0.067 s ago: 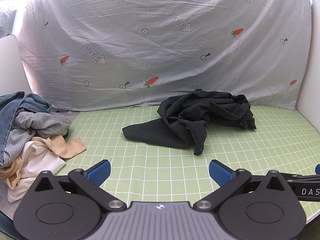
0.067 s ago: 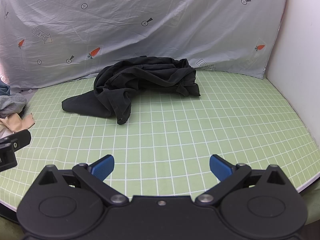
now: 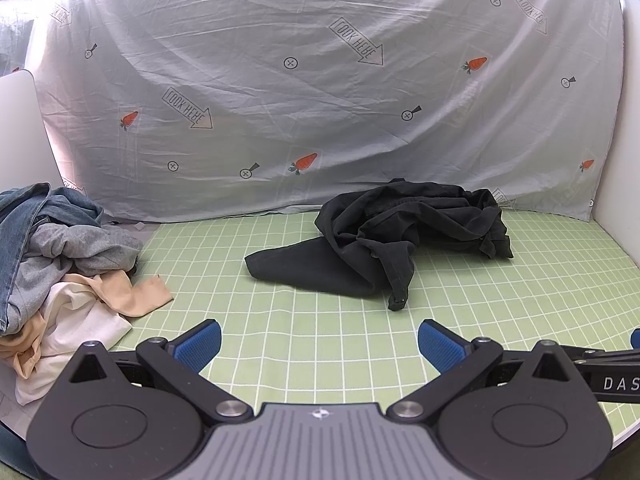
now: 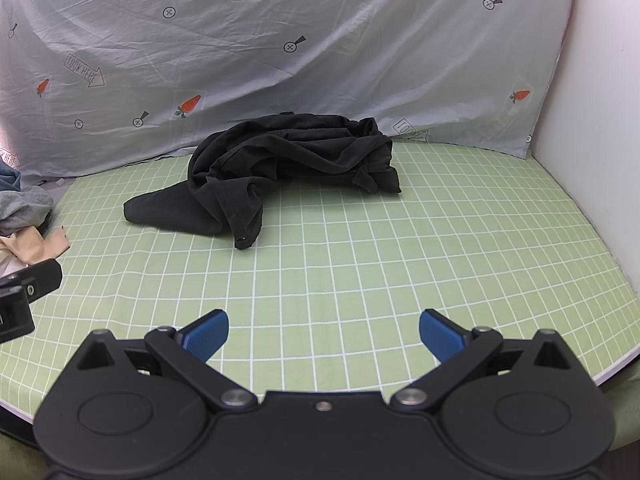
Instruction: Fold clothes
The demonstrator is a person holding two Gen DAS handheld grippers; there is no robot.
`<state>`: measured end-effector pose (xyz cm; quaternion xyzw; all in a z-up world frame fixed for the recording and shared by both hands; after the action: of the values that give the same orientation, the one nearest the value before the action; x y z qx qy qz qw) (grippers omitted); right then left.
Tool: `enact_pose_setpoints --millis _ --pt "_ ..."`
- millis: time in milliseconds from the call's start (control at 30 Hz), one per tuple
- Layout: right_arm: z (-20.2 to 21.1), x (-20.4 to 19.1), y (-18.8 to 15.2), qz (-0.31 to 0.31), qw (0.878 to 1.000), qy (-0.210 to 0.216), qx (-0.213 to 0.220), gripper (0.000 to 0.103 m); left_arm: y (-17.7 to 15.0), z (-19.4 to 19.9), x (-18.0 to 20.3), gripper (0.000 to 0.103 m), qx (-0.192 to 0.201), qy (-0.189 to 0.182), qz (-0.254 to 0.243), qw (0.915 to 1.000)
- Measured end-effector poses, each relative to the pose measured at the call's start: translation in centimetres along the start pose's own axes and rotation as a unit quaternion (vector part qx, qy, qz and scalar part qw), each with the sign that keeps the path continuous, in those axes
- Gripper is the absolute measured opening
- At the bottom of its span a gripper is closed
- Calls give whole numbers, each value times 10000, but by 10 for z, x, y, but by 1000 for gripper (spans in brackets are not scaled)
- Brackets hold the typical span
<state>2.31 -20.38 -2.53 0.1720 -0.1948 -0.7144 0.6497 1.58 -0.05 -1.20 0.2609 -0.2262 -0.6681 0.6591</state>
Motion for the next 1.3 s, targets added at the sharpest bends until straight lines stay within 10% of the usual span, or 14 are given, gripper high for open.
enact_pose_setpoints --millis 1300 --pt "1 1 4 -26 9999 -102 6 103 1 -3 5 103 14 -4 -17 10000"
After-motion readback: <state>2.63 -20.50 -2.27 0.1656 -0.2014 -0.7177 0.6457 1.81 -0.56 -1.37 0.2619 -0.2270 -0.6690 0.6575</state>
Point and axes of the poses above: each gripper's, at about its wrist camera, not at the fingertips, and z roughly against the way its jaws point, x to its right, y to its top, the point moved 2 cm from there along -z, roughly the way its jaws point, and after that the axes turned 13 degrees about -x, right-handed, at the moved point
